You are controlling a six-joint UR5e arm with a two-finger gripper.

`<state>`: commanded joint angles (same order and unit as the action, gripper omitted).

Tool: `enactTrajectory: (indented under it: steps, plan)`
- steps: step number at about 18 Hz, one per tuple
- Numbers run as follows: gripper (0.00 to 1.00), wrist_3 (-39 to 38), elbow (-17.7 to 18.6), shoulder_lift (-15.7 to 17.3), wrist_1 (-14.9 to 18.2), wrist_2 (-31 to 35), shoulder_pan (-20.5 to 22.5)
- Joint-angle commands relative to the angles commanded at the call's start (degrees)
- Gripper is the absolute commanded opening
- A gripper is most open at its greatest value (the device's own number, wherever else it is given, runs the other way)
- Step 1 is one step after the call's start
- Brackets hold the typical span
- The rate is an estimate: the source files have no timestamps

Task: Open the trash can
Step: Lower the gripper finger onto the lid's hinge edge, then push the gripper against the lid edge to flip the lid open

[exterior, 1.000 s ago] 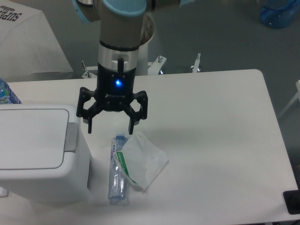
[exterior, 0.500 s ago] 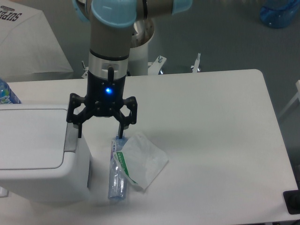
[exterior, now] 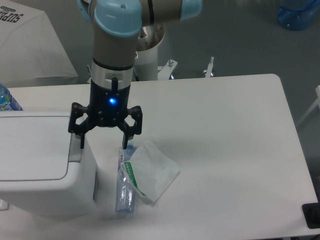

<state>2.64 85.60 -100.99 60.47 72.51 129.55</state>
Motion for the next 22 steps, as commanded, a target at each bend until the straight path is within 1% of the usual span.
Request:
enactTrajectory:
  steps: [10,22]
  plan:
    - [1.00,-1.0,0.0,0.0,0.0,0.0,-0.8]
    - [1.00,-1.0,0.1,-0.4,0.0,0.1,-0.8]
